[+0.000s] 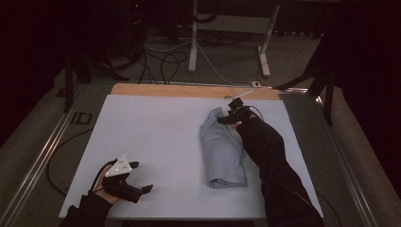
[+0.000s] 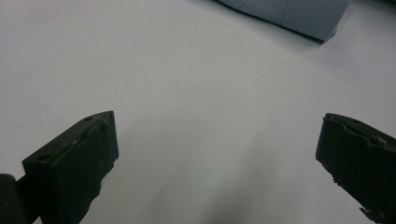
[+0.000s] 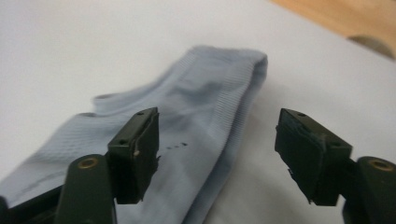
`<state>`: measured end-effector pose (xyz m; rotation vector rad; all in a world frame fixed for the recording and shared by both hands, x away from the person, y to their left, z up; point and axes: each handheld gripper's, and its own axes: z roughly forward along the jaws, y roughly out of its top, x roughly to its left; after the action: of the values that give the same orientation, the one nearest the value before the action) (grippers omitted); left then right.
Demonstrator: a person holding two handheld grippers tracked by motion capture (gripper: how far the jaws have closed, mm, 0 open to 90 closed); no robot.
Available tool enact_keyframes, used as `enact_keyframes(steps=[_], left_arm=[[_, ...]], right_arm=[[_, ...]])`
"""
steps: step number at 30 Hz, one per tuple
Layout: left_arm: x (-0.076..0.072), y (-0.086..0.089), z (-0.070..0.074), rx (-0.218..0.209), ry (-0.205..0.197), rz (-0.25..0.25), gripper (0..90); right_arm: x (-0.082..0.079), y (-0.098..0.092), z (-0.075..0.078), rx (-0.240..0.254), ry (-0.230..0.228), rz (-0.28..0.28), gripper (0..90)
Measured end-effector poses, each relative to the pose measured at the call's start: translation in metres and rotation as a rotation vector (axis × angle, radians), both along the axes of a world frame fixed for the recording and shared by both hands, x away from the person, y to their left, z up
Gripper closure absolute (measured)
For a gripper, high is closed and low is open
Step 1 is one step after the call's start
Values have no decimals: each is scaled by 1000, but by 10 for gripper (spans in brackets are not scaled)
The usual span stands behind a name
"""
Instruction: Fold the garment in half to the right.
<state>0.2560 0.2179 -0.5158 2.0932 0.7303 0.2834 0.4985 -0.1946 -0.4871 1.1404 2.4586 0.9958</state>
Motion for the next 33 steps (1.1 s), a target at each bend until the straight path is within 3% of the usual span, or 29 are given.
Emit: enact_keyframes(steps=[7,10,16,23,28,33], left_arm=[[-1,0,3,-11,-21,-1,6],[-2,0,5,-18,-29,-4,6],[-2,1,5,-21,-31,-2,6],[-2,1,6,-19,-33,-2,6],[-2,1,6,-20,-31,-5,6],[-2,1,6,-21,-32,-5,6]], right_arm=[[-30,2,16,6,-38,73,366],[-45,-1,21,34,-39,94,358],[-85,-8,27,72,-46,176,324],[-139,-18,36,107,-70,241,368],[-178,-27,29,120,-73,267,411],[-206,-36,15,93,-55,271,431]])
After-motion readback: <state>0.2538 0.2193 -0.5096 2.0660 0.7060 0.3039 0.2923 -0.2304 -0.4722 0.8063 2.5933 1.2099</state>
